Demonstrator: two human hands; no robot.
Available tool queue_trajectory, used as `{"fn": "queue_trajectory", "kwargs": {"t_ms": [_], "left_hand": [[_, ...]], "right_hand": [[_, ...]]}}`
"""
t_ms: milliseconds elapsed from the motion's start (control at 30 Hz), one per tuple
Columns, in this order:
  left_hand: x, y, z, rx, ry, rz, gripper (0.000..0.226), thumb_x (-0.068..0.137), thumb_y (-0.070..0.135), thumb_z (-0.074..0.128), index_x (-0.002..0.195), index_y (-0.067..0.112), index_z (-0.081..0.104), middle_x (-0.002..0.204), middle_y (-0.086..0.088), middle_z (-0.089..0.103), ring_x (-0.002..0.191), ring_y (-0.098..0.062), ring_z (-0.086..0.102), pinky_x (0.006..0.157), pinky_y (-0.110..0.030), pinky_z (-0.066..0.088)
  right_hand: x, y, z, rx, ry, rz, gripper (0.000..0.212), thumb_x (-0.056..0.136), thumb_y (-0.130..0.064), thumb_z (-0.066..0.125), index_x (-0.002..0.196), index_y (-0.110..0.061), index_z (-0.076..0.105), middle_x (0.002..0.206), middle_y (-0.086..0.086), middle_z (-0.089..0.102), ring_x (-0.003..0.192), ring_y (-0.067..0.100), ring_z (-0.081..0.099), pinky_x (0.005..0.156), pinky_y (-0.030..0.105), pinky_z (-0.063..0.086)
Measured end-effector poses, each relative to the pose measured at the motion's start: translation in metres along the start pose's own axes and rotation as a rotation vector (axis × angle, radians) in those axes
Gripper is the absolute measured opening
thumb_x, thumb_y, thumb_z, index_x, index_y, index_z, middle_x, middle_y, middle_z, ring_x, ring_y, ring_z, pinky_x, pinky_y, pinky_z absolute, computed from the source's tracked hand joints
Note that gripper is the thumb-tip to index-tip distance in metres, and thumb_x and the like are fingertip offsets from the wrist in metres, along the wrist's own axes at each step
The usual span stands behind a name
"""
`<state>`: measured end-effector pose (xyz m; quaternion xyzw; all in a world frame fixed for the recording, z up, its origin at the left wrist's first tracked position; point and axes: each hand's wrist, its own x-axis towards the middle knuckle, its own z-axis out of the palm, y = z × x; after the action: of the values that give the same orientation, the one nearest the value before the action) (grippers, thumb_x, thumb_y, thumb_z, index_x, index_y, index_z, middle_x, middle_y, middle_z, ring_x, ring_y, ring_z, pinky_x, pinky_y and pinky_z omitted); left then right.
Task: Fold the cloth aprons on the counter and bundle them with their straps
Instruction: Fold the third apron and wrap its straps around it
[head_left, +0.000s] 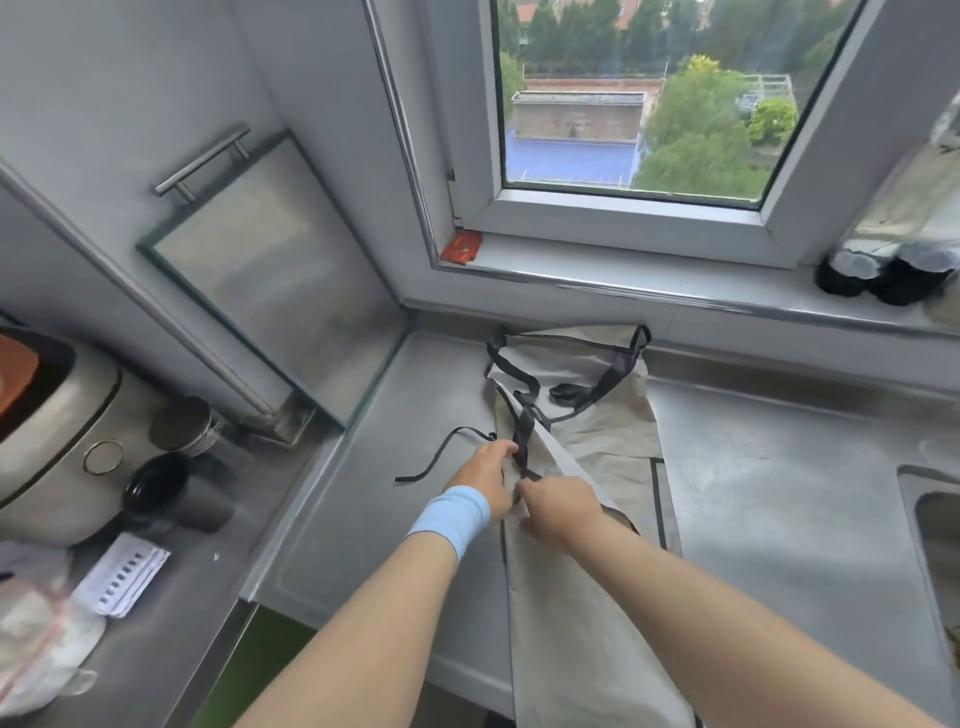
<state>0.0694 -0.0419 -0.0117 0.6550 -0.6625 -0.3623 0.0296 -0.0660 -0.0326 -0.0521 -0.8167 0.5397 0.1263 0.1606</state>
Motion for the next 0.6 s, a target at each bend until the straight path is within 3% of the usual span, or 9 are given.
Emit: {"fn": "queue_trajectory", "kwargs": {"t_ms": [167, 300, 367, 467, 533, 600], "left_hand": [[0.019, -0.009, -0.007, 0.022, -0.140, 0.019, 0.051, 0.083, 0.014, 0.056, 0.131, 0.028, 0.048, 0.133, 0.007, 0.054, 0.113, -0.018, 0.057, 0.096, -0.024, 0.043], [0.027, -0.013, 0.001, 0.311, -0.223, 0.030, 0.041, 0.086, 0.014, 0.056, 0.125, 0.028, 0.053, 0.129, 0.000, 0.051, 0.111, -0.028, 0.057, 0.093, -0.032, 0.047], [0.029, -0.015, 0.008, 0.402, -0.230, 0.030, 0.039, 0.084, 0.006, 0.055, 0.118, 0.026, 0.058, 0.130, -0.002, 0.048, 0.112, -0.029, 0.057, 0.094, -0.034, 0.047], [0.025, -0.018, 0.013, 0.504, -0.266, -0.025, 0.034, 0.085, 0.006, 0.053, 0.114, 0.021, 0.059, 0.122, -0.006, 0.060, 0.107, -0.029, 0.061, 0.092, -0.035, 0.050], [0.022, -0.017, 0.013, 0.477, -0.271, -0.048, 0.025, 0.085, 0.015, 0.055, 0.107, 0.020, 0.065, 0.112, -0.005, 0.066, 0.101, -0.028, 0.063, 0.089, -0.036, 0.052], [0.017, -0.012, 0.008, 0.310, -0.251, -0.057, 0.015, 0.083, 0.027, 0.057, 0.087, 0.021, 0.070, 0.097, -0.004, 0.070, 0.090, -0.025, 0.065, 0.083, -0.032, 0.053]], "right_hand": [[0.017, 0.002, -0.015, -0.047, -0.016, -0.023, 0.025, 0.096, -0.020, 0.048, 0.114, -0.018, 0.064, 0.109, 0.007, 0.070, 0.101, 0.028, 0.067, 0.070, 0.031, 0.042], [0.017, 0.020, -0.025, 0.084, 0.034, 0.010, 0.028, 0.094, -0.020, 0.045, 0.119, -0.020, 0.056, 0.110, 0.007, 0.069, 0.101, 0.032, 0.065, 0.075, 0.035, 0.047], [0.015, 0.027, -0.021, 0.118, -0.005, 0.023, 0.036, 0.091, -0.020, 0.047, 0.127, -0.022, 0.049, 0.114, 0.006, 0.068, 0.104, 0.031, 0.064, 0.079, 0.036, 0.048], [0.009, 0.031, -0.017, 0.137, -0.087, 0.024, 0.057, 0.089, -0.027, 0.053, 0.143, -0.030, 0.035, 0.124, 0.004, 0.061, 0.113, 0.029, 0.060, 0.085, 0.037, 0.049], [0.005, 0.030, -0.015, 0.120, -0.077, -0.029, 0.066, 0.085, -0.036, 0.057, 0.146, -0.034, 0.033, 0.124, 0.002, 0.060, 0.114, 0.026, 0.059, 0.085, 0.035, 0.048], [0.002, 0.021, -0.015, 0.174, -0.070, -0.086, 0.052, 0.083, -0.040, 0.057, 0.133, -0.031, 0.046, 0.114, 0.000, 0.064, 0.108, 0.025, 0.062, 0.076, 0.030, 0.043]]}}
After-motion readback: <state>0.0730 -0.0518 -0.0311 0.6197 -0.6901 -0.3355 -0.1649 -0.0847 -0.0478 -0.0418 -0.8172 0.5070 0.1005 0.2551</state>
